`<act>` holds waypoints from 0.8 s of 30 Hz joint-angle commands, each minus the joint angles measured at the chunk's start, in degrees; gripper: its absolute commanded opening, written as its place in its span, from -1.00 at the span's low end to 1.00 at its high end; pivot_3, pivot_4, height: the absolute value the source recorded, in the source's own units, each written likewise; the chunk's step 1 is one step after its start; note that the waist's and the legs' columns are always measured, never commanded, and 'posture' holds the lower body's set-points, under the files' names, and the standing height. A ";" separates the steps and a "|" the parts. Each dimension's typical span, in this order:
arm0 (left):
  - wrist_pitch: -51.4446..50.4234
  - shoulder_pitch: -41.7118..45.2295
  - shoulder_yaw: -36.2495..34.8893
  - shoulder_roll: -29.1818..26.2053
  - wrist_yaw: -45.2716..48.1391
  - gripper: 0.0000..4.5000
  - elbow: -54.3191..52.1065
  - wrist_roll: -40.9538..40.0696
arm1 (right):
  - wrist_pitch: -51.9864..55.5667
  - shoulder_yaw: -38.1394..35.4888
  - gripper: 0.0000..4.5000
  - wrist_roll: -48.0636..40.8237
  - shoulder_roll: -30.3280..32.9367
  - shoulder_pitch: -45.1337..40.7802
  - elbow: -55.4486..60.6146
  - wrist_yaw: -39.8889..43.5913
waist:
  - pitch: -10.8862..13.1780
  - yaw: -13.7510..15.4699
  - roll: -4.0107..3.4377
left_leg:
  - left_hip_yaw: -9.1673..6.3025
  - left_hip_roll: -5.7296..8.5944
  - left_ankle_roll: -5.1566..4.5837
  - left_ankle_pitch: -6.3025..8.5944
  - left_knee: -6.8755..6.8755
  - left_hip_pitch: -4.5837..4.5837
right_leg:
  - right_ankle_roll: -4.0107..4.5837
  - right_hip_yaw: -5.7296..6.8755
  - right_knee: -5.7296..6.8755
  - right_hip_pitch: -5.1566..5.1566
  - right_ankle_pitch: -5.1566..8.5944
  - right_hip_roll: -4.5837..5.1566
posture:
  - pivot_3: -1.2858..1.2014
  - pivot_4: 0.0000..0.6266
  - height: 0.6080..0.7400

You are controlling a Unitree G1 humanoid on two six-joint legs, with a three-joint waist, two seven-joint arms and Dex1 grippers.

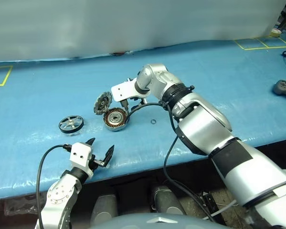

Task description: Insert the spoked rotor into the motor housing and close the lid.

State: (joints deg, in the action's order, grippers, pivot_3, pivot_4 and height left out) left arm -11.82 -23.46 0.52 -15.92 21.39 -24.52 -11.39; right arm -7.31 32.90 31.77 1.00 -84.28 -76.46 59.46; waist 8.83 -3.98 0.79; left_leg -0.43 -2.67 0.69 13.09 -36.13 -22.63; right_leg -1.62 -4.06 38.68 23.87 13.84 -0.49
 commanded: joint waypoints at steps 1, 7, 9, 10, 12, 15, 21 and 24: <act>0.54 0.36 -0.12 -0.49 0.93 1.00 -0.67 -0.57 | -1.09 -1.97 0.98 -1.31 -0.18 -1.62 2.10 -1.31 | 0.00 0.01 0.00 | 0.00 0.00 0.00 0.00 0.00 0.00 | 0.00 0.00 0.00 0.00 0.00 0.00 | 0.03 -0.52 1.00; -1.94 3.28 0.12 -1.89 3.04 1.00 0.21 -1.57 | -4.20 -5.37 0.98 -5.50 4.77 0.66 11.77 2.80 | 0.02 0.21 0.01 | -0.05 0.01 0.00 0.00 -0.02 -0.04 | -0.01 0.02 0.00 -0.01 0.00 0.00 | 0.03 -0.52 1.00; -2.97 4.64 0.16 -2.30 3.72 1.00 0.91 -2.01 | -2.15 -7.35 0.98 -9.24 7.76 6.33 23.38 7.00 | 0.00 0.27 0.04 | -0.05 0.02 0.00 0.00 -0.02 -0.02 | -0.03 0.02 -0.04 -0.06 0.00 0.00 | 0.03 -0.52 1.00; -3.54 5.22 0.26 -2.48 4.02 1.00 1.12 -2.22 | -0.72 -8.10 0.98 -10.63 9.17 9.13 29.10 8.42 | -0.02 0.39 0.07 | -0.09 0.03 0.00 0.00 -0.02 -0.01 | -0.07 0.03 -0.04 -0.10 0.01 0.00 | 0.03 -0.52 1.00; -4.53 6.52 0.79 -2.78 4.79 1.00 1.72 -2.35 | 4.42 -9.88 0.98 -12.61 11.90 16.51 42.54 8.92 | -0.02 0.60 0.06 | -0.17 0.05 0.00 0.00 -0.02 -0.01 | -0.11 0.05 -0.09 -0.17 0.02 0.01 | 0.03 -0.52 1.00; -5.26 7.15 1.17 -2.99 5.64 1.00 2.07 -2.46 | 13.20 -11.81 0.98 -12.97 15.35 28.02 60.84 7.05 | -0.02 0.95 0.06 | -0.21 0.07 0.00 0.00 -0.04 -0.09 | -0.15 0.05 -0.05 -0.13 0.02 0.03 | 0.03 -0.52 1.00; -5.75 8.45 1.60 -3.64 6.93 1.00 3.16 -2.59 | 29.57 -18.87 0.98 -15.53 11.25 48.72 85.01 -6.98 | -0.03 0.44 0.06 | -0.23 0.04 0.01 -0.01 -0.07 0.04 | -0.13 0.02 0.10 -0.13 0.04 -0.05 | 0.03 -0.52 1.00; -5.41 8.80 1.37 -3.94 7.18 1.00 3.68 -2.66 | 35.58 -22.14 0.98 -17.68 6.95 56.17 92.06 -13.71 | -0.03 0.41 0.06 | -0.31 0.01 0.12 -0.08 -0.09 0.12 | -0.38 0.04 0.19 -0.15 0.21 -0.12 | 0.03 -0.52 1.00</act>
State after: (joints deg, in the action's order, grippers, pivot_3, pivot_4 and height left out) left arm -18.01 -14.83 2.30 -19.42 28.05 -20.25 -13.67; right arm 25.32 14.01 15.62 9.28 -29.04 10.51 50.14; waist 8.79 -3.57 0.85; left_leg -0.73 -2.66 0.95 12.92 -36.22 -22.50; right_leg -2.01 -4.03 38.88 23.73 14.05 -0.60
